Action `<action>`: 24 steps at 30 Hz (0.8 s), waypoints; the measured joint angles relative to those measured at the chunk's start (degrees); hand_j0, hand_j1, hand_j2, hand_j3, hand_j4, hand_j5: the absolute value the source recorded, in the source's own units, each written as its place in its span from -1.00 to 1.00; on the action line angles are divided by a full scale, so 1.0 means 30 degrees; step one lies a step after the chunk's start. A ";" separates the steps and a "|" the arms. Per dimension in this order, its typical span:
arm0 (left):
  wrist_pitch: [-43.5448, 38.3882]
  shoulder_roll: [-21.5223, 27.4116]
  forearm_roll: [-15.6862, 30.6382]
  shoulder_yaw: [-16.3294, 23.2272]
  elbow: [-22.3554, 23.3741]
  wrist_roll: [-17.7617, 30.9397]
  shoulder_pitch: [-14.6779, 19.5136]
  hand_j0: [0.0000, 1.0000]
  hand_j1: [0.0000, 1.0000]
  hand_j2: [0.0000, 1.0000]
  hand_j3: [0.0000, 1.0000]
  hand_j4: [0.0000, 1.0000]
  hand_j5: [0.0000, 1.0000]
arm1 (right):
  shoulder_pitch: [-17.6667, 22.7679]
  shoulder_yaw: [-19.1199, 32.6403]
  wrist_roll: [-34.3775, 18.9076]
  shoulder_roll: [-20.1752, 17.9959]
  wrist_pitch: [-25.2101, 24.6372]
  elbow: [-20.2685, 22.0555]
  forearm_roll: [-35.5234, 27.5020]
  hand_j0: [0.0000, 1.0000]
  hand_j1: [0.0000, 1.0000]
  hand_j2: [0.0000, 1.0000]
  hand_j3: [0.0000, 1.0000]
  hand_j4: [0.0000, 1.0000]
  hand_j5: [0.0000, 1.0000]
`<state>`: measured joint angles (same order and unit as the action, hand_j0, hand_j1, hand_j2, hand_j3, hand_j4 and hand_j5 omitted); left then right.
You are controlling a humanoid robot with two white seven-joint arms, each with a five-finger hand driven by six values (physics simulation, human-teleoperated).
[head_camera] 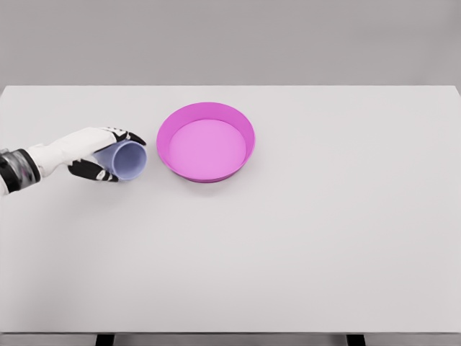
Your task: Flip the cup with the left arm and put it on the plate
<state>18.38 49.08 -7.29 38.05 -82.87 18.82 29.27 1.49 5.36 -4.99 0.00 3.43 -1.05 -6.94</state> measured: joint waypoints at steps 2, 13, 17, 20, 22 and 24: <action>0.0006 0.0000 0.0620 -0.0040 -0.0032 -0.0011 0.0030 0.53 0.53 0.53 0.53 0.53 0.53 | 0.0000 0.0000 0.0004 0.0000 0.0000 0.0000 0.0000 1.00 1.00 1.00 1.00 1.00 1.00; 0.0036 -0.0322 0.4682 -0.0318 0.0022 -0.0026 0.0440 0.54 0.54 0.54 0.54 0.54 0.54 | 0.0000 0.0000 0.0004 0.0000 0.0000 0.0000 0.0000 1.00 1.00 1.00 1.00 1.00 1.00; 0.0020 -0.0746 0.5213 -0.0494 0.0121 -0.0035 0.0557 0.53 0.53 0.53 0.53 0.53 0.53 | 0.0000 0.0000 0.0010 0.0000 0.0000 0.0000 0.0000 1.00 1.00 1.00 1.00 1.00 1.00; -0.0006 -0.1140 0.5648 -0.0535 0.0189 -0.0046 0.0644 0.54 0.54 0.54 0.54 0.54 0.54 | 0.0000 0.0000 0.0010 0.0000 0.0000 0.0000 0.0000 1.00 1.00 1.00 1.00 1.00 1.00; -0.0015 -0.1474 0.6013 -0.0551 0.0361 -0.0050 0.0791 0.55 0.55 0.55 0.55 0.55 0.55 | 0.0000 0.0000 0.0012 0.0000 0.0000 0.0000 0.0000 1.00 1.00 1.00 1.00 1.00 1.00; -0.0011 -0.1769 0.6462 -0.0561 0.0555 -0.0047 0.0821 0.55 0.55 0.55 0.55 0.55 0.55 | 0.0000 0.0000 0.0011 0.0000 0.0000 0.0000 0.0000 1.00 1.00 1.00 1.00 1.00 1.00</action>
<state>18.35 43.77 12.09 36.37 -81.20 18.68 31.73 1.49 5.36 -4.96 0.00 3.43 -1.05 -6.94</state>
